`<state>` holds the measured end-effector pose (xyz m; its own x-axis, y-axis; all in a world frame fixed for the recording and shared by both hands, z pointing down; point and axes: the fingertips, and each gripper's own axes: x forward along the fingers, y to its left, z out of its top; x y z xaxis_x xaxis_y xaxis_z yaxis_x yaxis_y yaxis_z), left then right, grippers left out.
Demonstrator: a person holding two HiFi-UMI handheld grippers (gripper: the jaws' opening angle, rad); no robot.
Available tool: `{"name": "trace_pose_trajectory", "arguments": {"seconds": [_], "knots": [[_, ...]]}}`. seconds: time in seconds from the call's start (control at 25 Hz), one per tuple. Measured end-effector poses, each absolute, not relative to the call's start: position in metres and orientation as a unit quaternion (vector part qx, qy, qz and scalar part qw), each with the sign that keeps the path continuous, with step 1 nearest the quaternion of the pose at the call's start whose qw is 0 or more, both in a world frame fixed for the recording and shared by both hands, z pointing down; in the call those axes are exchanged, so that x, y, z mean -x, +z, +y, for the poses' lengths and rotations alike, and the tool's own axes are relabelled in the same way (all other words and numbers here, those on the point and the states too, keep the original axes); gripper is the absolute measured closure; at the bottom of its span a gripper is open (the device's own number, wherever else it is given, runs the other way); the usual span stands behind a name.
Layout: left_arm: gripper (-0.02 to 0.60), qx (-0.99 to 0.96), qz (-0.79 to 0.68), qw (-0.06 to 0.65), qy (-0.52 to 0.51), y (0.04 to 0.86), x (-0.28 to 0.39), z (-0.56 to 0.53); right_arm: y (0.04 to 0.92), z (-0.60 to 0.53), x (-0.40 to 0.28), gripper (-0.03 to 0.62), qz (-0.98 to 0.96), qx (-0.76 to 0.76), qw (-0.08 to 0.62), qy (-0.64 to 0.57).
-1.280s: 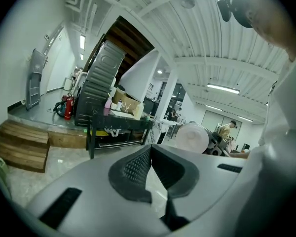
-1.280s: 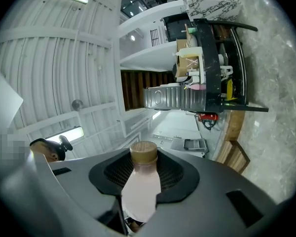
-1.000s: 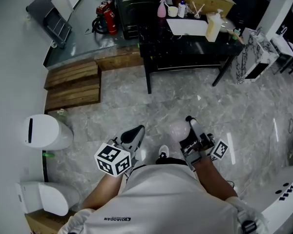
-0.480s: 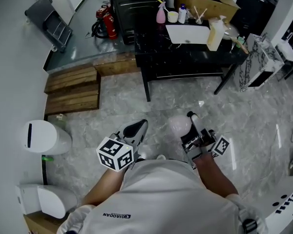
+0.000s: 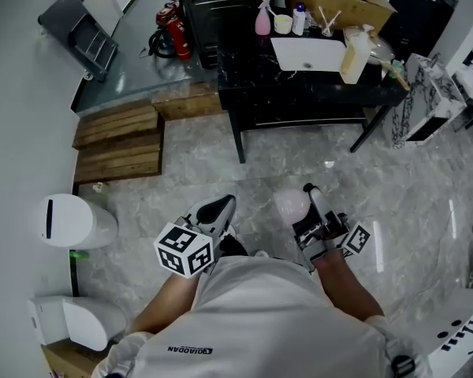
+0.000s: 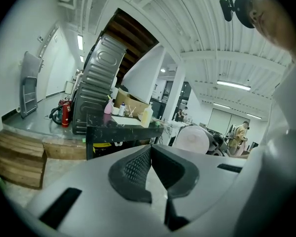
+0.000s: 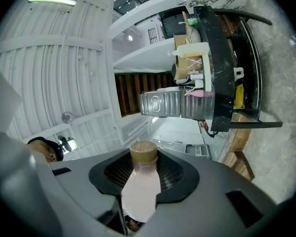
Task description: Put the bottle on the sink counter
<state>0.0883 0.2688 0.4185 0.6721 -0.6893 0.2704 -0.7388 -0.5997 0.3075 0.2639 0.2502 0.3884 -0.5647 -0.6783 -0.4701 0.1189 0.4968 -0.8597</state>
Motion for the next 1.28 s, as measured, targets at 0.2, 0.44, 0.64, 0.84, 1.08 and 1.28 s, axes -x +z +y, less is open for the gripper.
{"name": "trace_pose_trajectory", "arguments": {"seconds": [0.2, 0.44, 0.64, 0.84, 1.08, 1.28], "knots": [[0.568, -0.888, -0.404, 0.209, 0.065, 0.430, -0.083, 0.244, 0.391, 0.225, -0.259, 0.431, 0.757, 0.184, 0.421, -0.465], [0.566, -0.890, -0.404, 0.203, 0.053, 0.422, -0.076, 0.197, 0.390, 0.184, -0.251, 0.431, 0.758, 0.187, 0.416, -0.466], [0.566, -0.892, -0.401, 0.203, 0.042, 0.421, -0.070, 0.146, 0.389, 0.139, -0.242, 0.431, 0.762, 0.189, 0.411, -0.463], [0.566, -0.891, -0.397, 0.214, 0.049, 0.430, -0.058, 0.096, 0.396, 0.089, -0.232, 0.431, 0.760, 0.205, 0.403, -0.468], [0.566, -0.897, -0.388, 0.207, 0.049, 0.420, -0.040, 0.018, 0.389, 0.021, -0.212, 0.431, 0.762, 0.215, 0.397, -0.463], [0.566, -0.901, -0.381, 0.200, 0.054, 0.417, -0.017, -0.048, 0.388, -0.039, -0.190, 0.431, 0.765, 0.227, 0.394, -0.456]]}}
